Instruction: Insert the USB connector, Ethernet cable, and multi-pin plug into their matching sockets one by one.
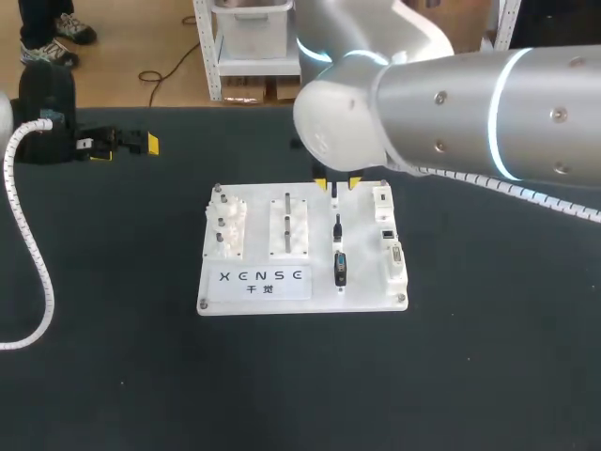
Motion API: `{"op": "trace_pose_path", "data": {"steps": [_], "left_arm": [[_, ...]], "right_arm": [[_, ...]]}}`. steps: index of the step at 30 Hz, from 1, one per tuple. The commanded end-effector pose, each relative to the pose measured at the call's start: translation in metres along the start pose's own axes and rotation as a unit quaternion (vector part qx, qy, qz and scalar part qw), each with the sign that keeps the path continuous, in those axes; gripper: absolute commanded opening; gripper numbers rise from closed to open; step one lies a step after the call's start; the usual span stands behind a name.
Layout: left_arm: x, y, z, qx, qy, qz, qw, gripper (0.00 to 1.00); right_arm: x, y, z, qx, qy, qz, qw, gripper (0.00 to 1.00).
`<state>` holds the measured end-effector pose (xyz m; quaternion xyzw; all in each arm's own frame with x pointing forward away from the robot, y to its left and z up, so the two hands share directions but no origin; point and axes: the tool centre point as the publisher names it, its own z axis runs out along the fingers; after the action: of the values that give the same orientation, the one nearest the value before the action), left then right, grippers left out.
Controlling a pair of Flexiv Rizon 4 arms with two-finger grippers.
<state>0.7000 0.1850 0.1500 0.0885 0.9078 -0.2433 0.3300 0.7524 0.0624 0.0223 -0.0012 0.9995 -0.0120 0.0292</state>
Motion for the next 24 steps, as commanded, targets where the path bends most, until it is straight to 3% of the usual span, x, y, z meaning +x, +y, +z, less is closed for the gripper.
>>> {"op": "trace_pose_path", "data": {"steps": [1, 6, 10, 24], "left_arm": [[0.000, 0.000, 0.000, 0.000, 0.000, 0.000, 1.000, 1.00], [0.000, 0.000, 0.000, 0.000, 0.000, 0.000, 1.000, 1.00], [0.000, 0.000, 0.000, 0.000, 0.000, 0.000, 1.000, 1.00], [0.000, 0.000, 0.000, 0.000, 0.000, 0.000, 1.000, 1.00]], "right_arm": [[0.003, -0.001, 0.003, 0.001, -0.002, 0.000, 1.000, 0.37], [0.004, -0.001, 0.007, 0.005, -0.002, -0.002, 1.000, 0.29], [0.005, 0.000, 0.005, 0.003, -0.011, -0.005, 1.000, 0.00], [0.013, -0.009, -0.032, -0.018, -0.064, -0.015, 0.998, 0.00]]}}
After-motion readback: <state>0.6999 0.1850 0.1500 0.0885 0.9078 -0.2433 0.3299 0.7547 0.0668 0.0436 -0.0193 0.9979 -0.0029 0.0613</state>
